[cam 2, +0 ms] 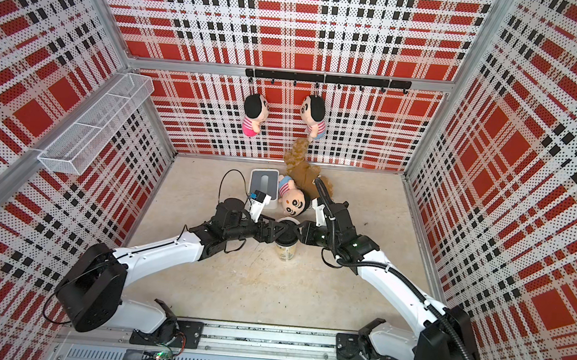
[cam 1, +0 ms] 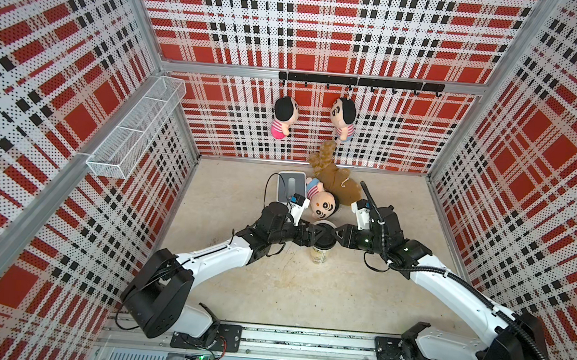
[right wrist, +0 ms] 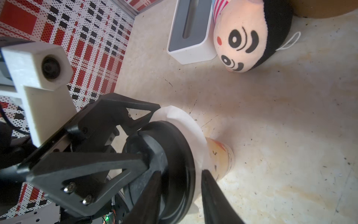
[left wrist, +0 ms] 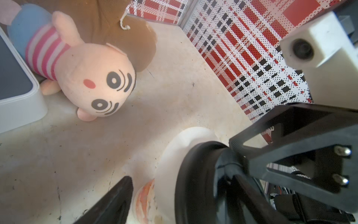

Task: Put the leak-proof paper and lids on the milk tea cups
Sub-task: Secure the cup lid on the cup.

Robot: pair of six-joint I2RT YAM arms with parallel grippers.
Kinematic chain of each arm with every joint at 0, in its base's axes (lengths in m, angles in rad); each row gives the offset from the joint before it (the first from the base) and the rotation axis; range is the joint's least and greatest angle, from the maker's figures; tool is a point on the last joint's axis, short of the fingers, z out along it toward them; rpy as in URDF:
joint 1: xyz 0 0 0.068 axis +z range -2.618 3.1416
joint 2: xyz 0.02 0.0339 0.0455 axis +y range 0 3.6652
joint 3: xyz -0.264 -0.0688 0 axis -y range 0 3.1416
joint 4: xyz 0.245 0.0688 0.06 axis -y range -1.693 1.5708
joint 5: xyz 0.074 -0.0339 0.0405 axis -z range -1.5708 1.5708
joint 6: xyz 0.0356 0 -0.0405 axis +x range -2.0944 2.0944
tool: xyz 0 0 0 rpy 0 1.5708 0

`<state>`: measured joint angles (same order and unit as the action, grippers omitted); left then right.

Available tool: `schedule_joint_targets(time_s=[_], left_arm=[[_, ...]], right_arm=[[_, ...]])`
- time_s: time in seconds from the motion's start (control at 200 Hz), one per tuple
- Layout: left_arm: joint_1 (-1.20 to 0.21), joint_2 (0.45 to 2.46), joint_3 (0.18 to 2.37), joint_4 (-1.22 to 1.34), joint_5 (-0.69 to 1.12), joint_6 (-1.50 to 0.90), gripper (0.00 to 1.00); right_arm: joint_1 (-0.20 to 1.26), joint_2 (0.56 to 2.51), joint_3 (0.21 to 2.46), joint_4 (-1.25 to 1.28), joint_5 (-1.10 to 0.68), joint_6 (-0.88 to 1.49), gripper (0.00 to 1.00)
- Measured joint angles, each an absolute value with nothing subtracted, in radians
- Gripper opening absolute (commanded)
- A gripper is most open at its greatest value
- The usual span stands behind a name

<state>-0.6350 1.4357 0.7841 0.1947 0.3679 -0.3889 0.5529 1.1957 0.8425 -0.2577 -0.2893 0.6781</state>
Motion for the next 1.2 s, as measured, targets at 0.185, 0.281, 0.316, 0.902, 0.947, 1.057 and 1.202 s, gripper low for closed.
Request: schedule_joint_targets(time_s=[0.185, 0.281, 0.316, 0.902, 0.947, 1.057, 1.202], left_arm=[[-0.635, 1.436, 0.784, 0.194, 0.369, -0.389, 0.82], [-0.635, 1.436, 0.784, 0.194, 0.37, -0.389, 0.82], [-0.635, 1.436, 0.784, 0.194, 0.37, -0.389, 0.82], [-0.632, 1.414, 0.752, 0.221, 0.403, -0.393, 0.82], [-0.63, 1.413, 0.751, 0.221, 0.405, -0.393, 0.82], [-0.622, 1.413, 0.751, 0.22, 0.408, -0.392, 0.82], [-0.609, 1.413, 0.75, 0.218, 0.408, -0.392, 0.81]], right_arm=[[0.547, 1.179, 0.799, -0.197, -0.304, 0.695, 0.36], [0.542, 1.175, 0.781, -0.17, -0.314, 0.702, 0.36], [0.541, 1.175, 0.777, -0.162, -0.316, 0.704, 0.35], [0.54, 1.08, 0.541, 0.112, -0.31, 0.785, 0.28], [0.54, 1.08, 0.542, 0.128, -0.31, 0.785, 0.3], [0.54, 1.109, 0.584, 0.092, -0.307, 0.773, 0.39], [0.537, 1.182, 0.714, -0.026, -0.31, 0.732, 0.48]])
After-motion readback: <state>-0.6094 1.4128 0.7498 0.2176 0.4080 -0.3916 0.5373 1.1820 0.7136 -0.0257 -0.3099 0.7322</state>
